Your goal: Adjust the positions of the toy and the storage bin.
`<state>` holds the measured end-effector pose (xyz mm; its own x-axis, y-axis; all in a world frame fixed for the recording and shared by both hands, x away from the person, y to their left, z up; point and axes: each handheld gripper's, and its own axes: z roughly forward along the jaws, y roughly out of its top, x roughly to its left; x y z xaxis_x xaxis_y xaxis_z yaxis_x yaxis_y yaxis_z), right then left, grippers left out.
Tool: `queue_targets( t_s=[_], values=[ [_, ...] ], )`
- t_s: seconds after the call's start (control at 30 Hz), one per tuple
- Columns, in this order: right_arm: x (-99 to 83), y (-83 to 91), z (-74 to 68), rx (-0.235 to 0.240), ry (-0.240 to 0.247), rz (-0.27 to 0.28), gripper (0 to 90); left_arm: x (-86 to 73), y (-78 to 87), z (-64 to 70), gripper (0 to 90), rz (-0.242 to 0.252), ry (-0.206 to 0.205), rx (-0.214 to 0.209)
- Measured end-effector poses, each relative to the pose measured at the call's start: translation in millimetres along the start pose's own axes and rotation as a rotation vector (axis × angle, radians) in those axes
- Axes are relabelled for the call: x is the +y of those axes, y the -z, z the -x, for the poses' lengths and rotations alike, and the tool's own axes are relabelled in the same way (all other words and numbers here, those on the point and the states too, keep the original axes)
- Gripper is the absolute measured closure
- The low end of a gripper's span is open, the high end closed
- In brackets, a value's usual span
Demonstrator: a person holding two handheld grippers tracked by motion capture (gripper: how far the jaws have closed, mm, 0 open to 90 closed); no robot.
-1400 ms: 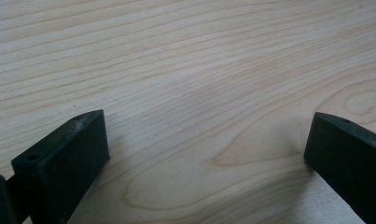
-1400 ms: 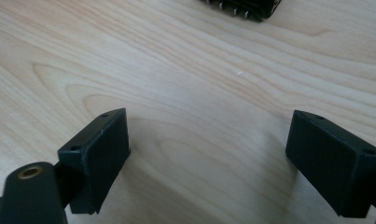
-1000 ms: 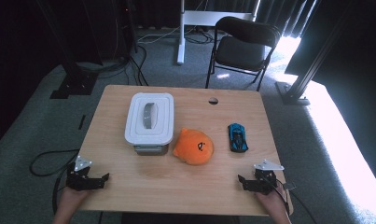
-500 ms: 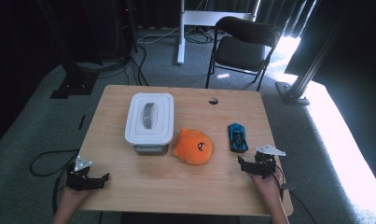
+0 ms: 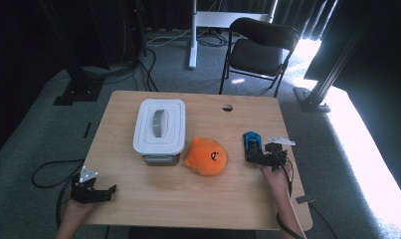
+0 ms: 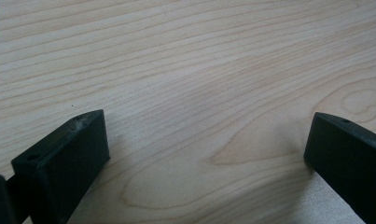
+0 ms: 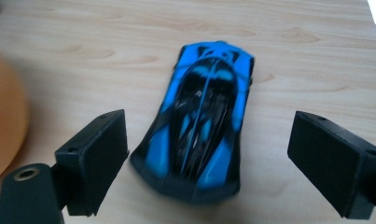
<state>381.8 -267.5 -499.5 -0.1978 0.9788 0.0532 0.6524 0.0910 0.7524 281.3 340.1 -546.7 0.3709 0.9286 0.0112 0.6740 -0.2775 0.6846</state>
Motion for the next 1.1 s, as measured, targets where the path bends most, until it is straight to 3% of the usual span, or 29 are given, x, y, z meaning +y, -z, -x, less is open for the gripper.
queue_targets(
  t_s=[0.17, 0.27, 0.33, 0.53, 0.67, 0.73, 0.87, 1.1],
  values=[
    [9.2, -24.5, 1.3, -0.036, -0.018, -0.049, 11.5, 0.0, 0.0, 0.0, 0.2, 0.000, 0.000, 0.000],
    [12.0, -33.0, 2.1, -0.033, -0.038, -0.063, 11.5, 0.0, 0.0, 0.0, 0.2, 0.000, 0.000, 0.000],
    [14.8, -46.7, -1.1, -0.057, -0.028, -0.089, 11.5, 0.0, 0.0, 0.0, 0.2, 0.000, 0.000, 0.000],
    [15.3, -64.1, -7.2, -0.078, -0.020, -0.133, 12.0, 0.0, 0.0, 0.0, 0.2, 0.000, 0.000, 0.000],
    [15.4, -69.8, -10.8, -0.101, -0.012, -0.145, 13.3, 0.0, 0.0, 0.0, 0.2, 0.000, 0.000, 0.000],
    [16.4, -72.2, -11.2, -0.098, -0.032, -0.154, 13.6, 0.0, 0.0, 0.0, 0.2, 0.000, 0.000, 0.000],
    [18.8, -74.4, -9.8, -0.097, -0.069, -0.185, 22.7, 0.0, 0.0, -0.1, 0.2, 0.000, 0.000, 0.000],
    [18.1, -72.6, -10.6, -0.094, -0.053, -0.196, 23.8, 0.0, 0.0, 0.0, 0.2, 0.000, 0.000, 0.000]
  ],
)
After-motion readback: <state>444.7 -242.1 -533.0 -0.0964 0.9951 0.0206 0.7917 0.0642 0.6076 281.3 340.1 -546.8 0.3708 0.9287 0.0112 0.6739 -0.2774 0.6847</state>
